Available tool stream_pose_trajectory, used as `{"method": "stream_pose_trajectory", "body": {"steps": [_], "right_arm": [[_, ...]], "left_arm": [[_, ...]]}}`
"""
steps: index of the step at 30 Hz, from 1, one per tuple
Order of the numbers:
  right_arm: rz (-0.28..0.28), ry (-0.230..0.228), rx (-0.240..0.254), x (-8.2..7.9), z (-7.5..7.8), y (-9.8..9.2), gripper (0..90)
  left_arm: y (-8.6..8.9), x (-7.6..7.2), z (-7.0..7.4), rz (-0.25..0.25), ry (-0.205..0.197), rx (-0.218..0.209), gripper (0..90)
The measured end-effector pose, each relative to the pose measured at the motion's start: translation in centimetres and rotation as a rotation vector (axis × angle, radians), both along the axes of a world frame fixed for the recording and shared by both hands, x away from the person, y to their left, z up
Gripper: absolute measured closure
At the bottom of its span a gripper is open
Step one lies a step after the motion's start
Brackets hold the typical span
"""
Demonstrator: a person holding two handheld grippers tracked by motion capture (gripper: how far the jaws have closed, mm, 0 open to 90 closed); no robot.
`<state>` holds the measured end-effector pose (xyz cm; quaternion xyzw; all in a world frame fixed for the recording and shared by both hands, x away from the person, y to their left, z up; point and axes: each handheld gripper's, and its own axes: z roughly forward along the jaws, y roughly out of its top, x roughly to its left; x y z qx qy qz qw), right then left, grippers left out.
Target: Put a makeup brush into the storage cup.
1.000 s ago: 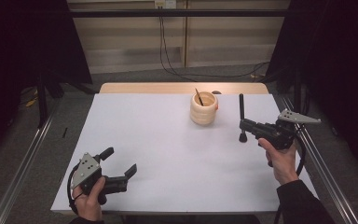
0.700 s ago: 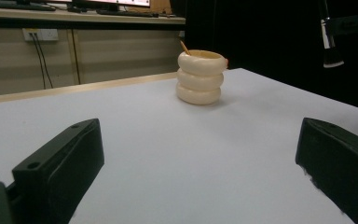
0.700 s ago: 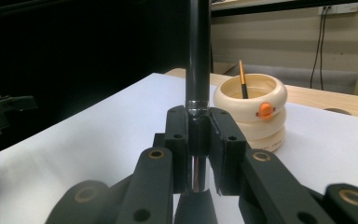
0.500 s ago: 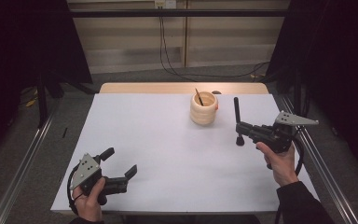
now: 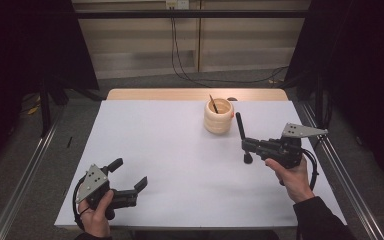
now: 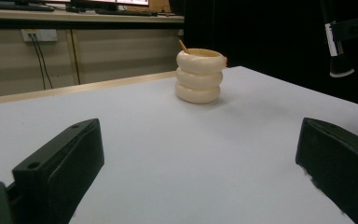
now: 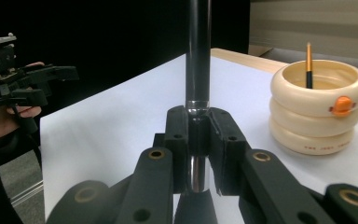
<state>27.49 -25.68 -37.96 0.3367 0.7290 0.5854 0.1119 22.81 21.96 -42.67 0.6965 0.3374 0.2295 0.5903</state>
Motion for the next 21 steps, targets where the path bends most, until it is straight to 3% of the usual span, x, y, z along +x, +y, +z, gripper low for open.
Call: {"method": "stream_pose_trajectory", "body": {"steps": [7,11,21], "right_arm": [[0.029,0.008,-0.008,-0.1,-0.1,1.1,78.4],[0.052,0.009,0.029,-0.1,0.0,1.5,78.4],[0.11,0.012,-0.005,-0.3,0.4,3.4,78.5]], "left_arm": [[-0.1,0.1,0.0,-0.006,0.004,0.0,0.9],[-0.1,0.1,0.0,-0.005,0.003,0.002,0.9],[-0.3,0.1,-0.1,-0.008,0.005,0.005,1.0]]}}
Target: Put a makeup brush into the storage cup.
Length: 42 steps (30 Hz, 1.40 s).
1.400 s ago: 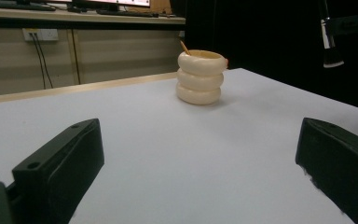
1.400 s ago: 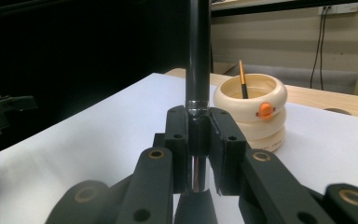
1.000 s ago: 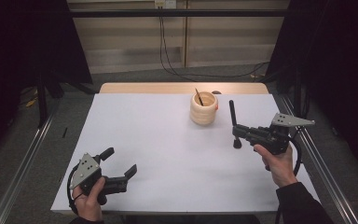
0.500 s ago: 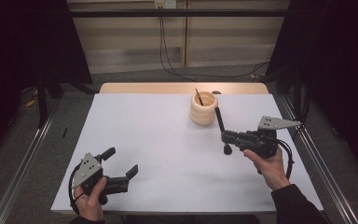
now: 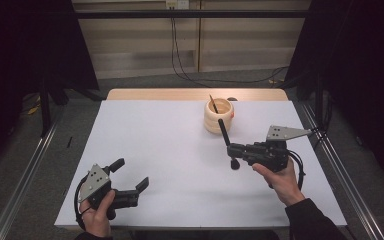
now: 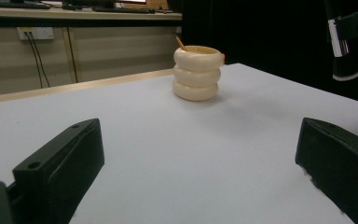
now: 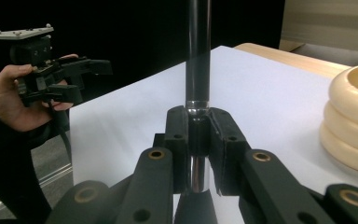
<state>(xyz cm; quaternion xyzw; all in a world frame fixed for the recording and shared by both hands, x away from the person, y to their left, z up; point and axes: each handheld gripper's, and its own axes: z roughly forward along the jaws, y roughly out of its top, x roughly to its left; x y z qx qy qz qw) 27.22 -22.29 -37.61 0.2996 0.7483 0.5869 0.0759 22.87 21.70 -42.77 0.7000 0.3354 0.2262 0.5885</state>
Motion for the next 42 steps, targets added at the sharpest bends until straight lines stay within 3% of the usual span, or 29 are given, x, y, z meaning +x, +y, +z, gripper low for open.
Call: {"method": "stream_pose_trajectory", "body": {"steps": [6,13,18,20,28,32,39,42], "right_arm": [[0.045,0.024,-0.04,0.2,0.5,0.9,78.4],[0.055,0.035,-0.106,0.6,1.6,1.1,78.5],[0.069,0.06,-0.187,1.1,1.9,1.4,78.5],[0.109,0.07,-0.233,1.3,2.0,1.7,78.4],[0.176,0.087,-0.35,1.6,2.3,2.9,78.4],[0.155,0.116,-0.444,1.9,2.2,3.5,78.5],[0.188,0.149,-0.527,2.1,2.1,4.2,78.4],[0.182,0.171,-0.588,2.2,2.0,4.4,78.5]], "left_arm": [[0.0,0.0,0.0,-0.003,0.001,0.0,0.9],[0.0,0.0,0.0,-0.008,0.003,0.004,1.2],[0.0,0.1,0.0,-0.012,0.004,0.003,1.2],[0.0,0.1,-0.1,-0.012,0.005,0.006,1.1],[0.0,0.1,0.0,-0.008,0.004,0.012,1.0],[-0.1,0.1,-0.1,-0.01,0.006,0.009,1.1],[-0.1,0.1,-0.1,-0.011,0.008,0.007,1.0],[-0.1,0.1,0.0,-0.01,0.006,0.005,1.0]]}}
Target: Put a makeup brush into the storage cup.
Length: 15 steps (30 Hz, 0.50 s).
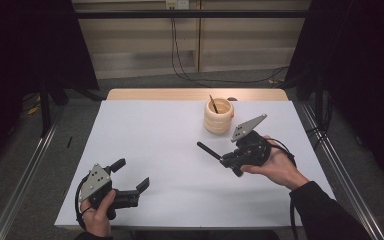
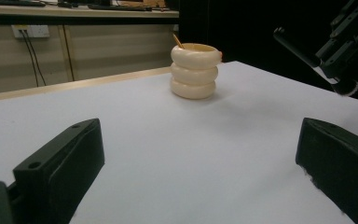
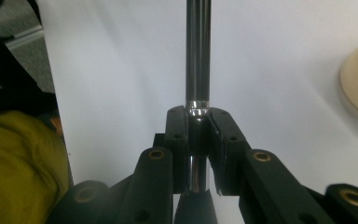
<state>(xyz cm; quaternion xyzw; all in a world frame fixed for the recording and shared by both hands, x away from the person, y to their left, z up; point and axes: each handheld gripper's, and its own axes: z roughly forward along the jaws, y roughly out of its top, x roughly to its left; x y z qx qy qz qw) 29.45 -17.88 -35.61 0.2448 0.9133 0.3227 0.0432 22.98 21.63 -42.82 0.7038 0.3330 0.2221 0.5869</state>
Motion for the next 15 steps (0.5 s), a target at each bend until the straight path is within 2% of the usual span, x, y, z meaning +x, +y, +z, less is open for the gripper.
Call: {"method": "stream_pose_trajectory", "body": {"steps": [2,9,12,15], "right_arm": [[-0.023,0.019,-0.035,0.1,0.0,0.1,78.5],[0.001,0.049,-0.104,0.2,-0.5,0.5,78.5],[-0.017,0.084,-0.146,0.5,-0.8,0.5,78.5],[-0.005,0.109,-0.191,0.5,-1.0,0.5,78.5]], "left_arm": [[0.0,0.0,0.0,0.001,0.001,-0.003,1.0],[0.1,0.1,0.0,-0.002,0.006,0.0,1.2],[0.1,0.1,0.0,-0.002,0.007,-0.006,1.2],[0.1,0.1,0.0,0.001,0.009,0.001,1.1]]}}
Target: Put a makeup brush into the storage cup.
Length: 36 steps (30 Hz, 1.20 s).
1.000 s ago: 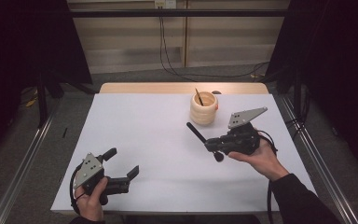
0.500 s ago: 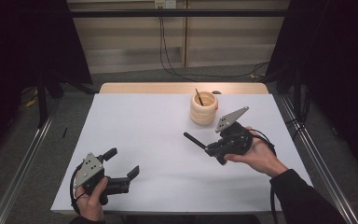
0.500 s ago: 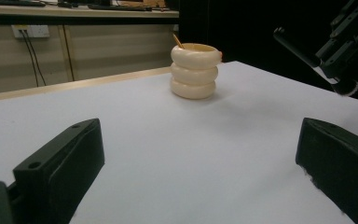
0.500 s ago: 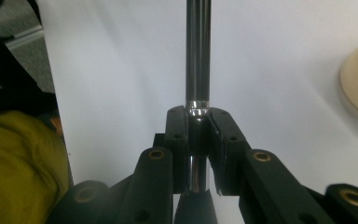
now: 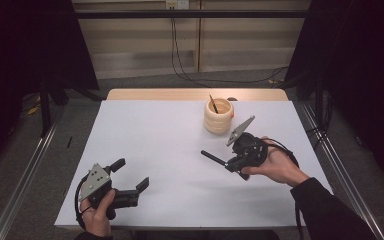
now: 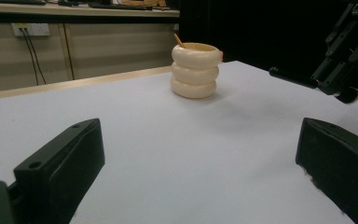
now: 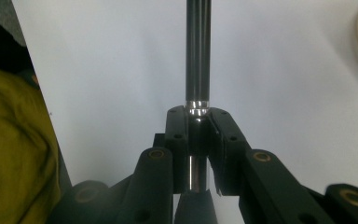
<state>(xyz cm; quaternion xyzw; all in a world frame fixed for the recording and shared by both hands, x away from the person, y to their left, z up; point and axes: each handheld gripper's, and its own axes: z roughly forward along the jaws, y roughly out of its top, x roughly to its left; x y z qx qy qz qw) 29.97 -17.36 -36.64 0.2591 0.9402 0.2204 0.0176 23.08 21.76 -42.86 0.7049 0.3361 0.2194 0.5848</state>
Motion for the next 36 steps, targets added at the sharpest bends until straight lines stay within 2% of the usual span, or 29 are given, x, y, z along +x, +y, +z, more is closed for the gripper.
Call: {"method": "stream_pose_trajectory", "body": {"steps": [4,8,10,11,12,15,19,27,33,36], "right_arm": [[0.012,0.014,-0.027,-0.1,-0.2,0.1,78.5],[0.023,0.017,-0.025,-0.2,-0.4,0.1,78.4],[0.022,0.021,-0.026,-0.3,-0.5,0.1,78.5],[0.04,0.023,-0.035,-0.3,-0.7,0.1,78.4],[0.021,0.032,-0.029,-0.5,-0.8,0.2,78.5],[0.032,0.026,-0.012,-0.5,-1.1,0.1,78.5],[0.031,0.027,-0.004,-0.7,-1.3,0.1,78.5],[0.04,0.022,0.015,-0.9,-1.3,0.2,78.4],[0.054,0.032,0.019,-0.9,-1.4,0.4,78.4],[0.051,0.02,0.027,-0.9,-1.4,0.3,78.4]], "left_arm": [[0.0,0.0,0.0,-0.003,0.004,-0.009,1.0],[0.0,0.0,0.1,-0.002,0.005,-0.005,1.2],[0.0,0.0,0.1,-0.003,0.015,-0.023,1.4],[0.0,-0.1,0.2,-0.001,0.014,-0.024,1.5],[0.1,-0.1,0.2,-0.006,0.008,-0.017,1.5],[0.1,-0.3,0.5,-0.01,0.002,-0.02,1.1],[0.2,-0.2,1.5,-0.021,-0.013,-0.03,0.9],[0.0,0.0,3.8,-0.079,-0.067,0.003,0.8],[-0.3,0.4,4.8,-0.095,-0.084,-0.007,1.0],[-0.5,0.8,5.3,-0.103,-0.09,-0.015,0.9]]}}
